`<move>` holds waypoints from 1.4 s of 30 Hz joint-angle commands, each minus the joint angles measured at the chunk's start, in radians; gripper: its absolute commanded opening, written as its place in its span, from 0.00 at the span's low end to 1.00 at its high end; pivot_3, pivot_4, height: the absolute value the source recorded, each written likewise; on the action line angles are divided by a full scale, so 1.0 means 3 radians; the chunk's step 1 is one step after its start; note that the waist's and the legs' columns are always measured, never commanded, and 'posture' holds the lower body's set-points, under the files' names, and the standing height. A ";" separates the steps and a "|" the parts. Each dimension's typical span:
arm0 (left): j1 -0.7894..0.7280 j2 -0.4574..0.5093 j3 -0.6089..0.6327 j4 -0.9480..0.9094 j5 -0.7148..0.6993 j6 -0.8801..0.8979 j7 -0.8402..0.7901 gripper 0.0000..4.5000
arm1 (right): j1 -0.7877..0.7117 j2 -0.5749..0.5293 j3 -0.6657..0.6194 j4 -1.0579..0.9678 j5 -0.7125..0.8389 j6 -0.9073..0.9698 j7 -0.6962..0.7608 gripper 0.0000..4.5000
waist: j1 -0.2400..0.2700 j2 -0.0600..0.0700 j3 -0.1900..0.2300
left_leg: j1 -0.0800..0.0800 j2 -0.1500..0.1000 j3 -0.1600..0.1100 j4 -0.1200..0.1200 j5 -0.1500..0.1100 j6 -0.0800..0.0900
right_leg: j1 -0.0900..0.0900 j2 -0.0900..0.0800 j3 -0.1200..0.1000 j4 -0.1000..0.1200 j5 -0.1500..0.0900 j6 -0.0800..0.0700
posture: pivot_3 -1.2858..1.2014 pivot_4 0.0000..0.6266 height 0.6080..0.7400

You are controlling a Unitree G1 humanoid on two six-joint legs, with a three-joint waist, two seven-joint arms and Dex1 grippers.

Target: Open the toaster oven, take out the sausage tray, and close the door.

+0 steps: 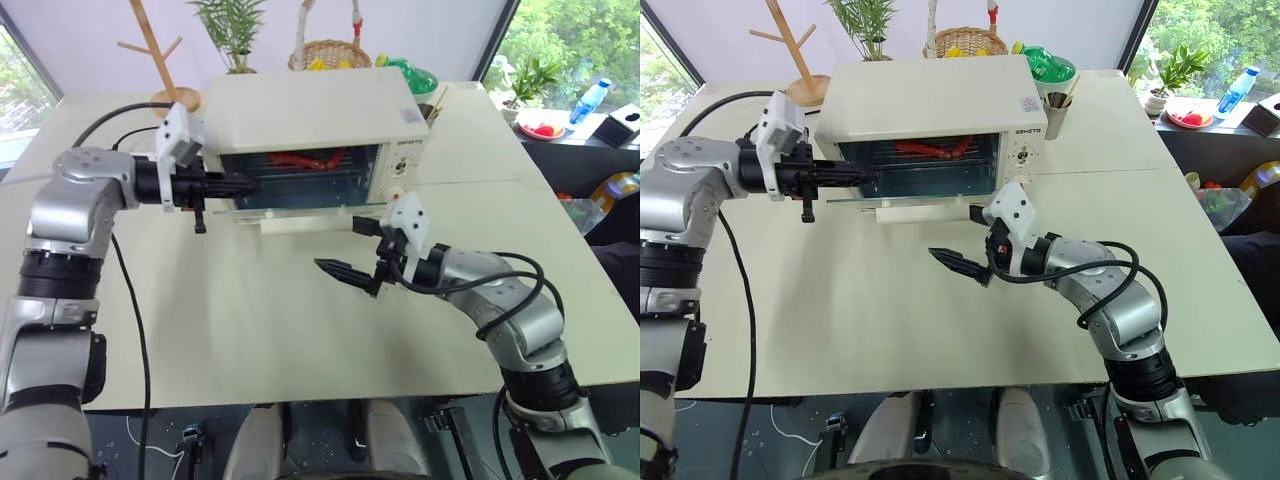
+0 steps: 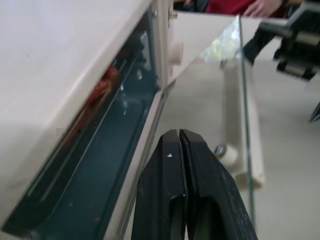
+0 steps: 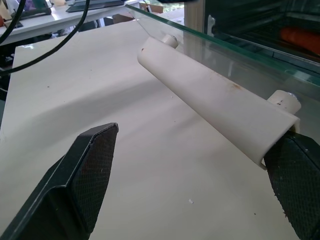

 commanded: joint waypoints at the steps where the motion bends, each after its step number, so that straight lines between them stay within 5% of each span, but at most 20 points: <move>1: 0.0008 -0.0011 -0.0006 0.0014 0.0111 -0.0204 -0.0055 0.01 | 0.0052 -0.0086 -0.0099 -0.0220 0.0048 -0.0020 -0.0016 1.00 | 0.0000 -0.0001 0.0000 | 0.0000 0.0000 0.0000 0.0000 0.0000 0.0000 | 0.0000 0.0000 0.0000 0.0000 0.0000 0.0000 | 0.52 0.24 1.00; 11: 0.0133 -0.0088 0.0050 -0.0098 0.0064 -0.0129 -0.0035 0.01 | 0.0492 -0.0639 -0.0396 -0.0574 0.0036 0.0153 -0.0065 1.00 | 0.0011 -0.0003 -0.0002 | -0.0001 -0.0001 0.0000 0.0003 0.0000 0.0000 | 0.0002 -0.0002 0.0001 0.0000 0.0000 0.0000 | 0.52 0.24 1.00; 24: 0.0977 -0.0227 0.0071 -0.0763 -0.0034 0.0083 0.0284 0.01 | 0.0776 -0.1319 -0.1244 -0.1024 0.0501 0.0330 0.0115 1.00 | 0.0011 -0.0006 -0.0001 | 0.0004 0.0003 0.0001 0.0004 0.0000 0.0000 | 0.0003 0.0000 0.0007 0.0002 0.0000 0.0000 | 0.52 0.24 1.00; 28: 0.1113 -0.0296 0.0090 -0.0858 -0.0061 0.0166 0.0397 0.01 | 0.0535 -0.1313 -0.1137 -0.0970 0.0424 0.0289 -0.0024 1.00 | 0.0015 -0.0006 -0.0001 | 0.0003 0.0002 0.0002 0.0005 0.0000 0.0000 | 0.0003 0.0000 0.0007 0.0002 0.0000 0.0000 | 0.52 0.24 1.00; 35: 0.1280 -0.0418 0.0164 -0.0933 -0.0150 0.0356 0.0597 0.01 | -0.0500 -0.1009 -0.0237 -0.0315 -0.0261 0.0014 -0.0305 1.00 | 0.0001 -0.0010 -0.0003 | 0.0009 0.0006 0.0002 0.0004 0.0000 0.0000 | 0.0001 0.0005 0.0021 0.0002 0.0002 -0.0003 | 0.52 0.24 1.00; 38: 0.1305 -0.0431 0.0203 -0.0985 -0.0217 0.0455 0.0635 0.19 | -0.0658 -0.0866 0.0028 -0.0059 -0.0504 -0.0181 -0.0294 1.00 | 0.0011 -0.0011 -0.0003 | 0.0004 0.0005 0.0007 0.0003 0.0000 0.0000 | -0.0001 0.0006 0.0019 0.0002 0.0001 -0.0003 | 0.52 0.24 1.00; 42: 0.1364 -0.0376 0.0305 -0.1142 -0.0394 0.0654 0.0635 0.63 | -0.0747 -0.0740 0.0133 0.0143 -0.0636 -0.0317 -0.0239 1.00 | 0.0003 -0.0011 -0.0003 | 0.0002 0.0003 0.0012 0.0004 0.0000 0.0000 | -0.0003 0.0002 0.0021 -0.0001 0.0002 -0.0002 | 0.52 0.24 1.00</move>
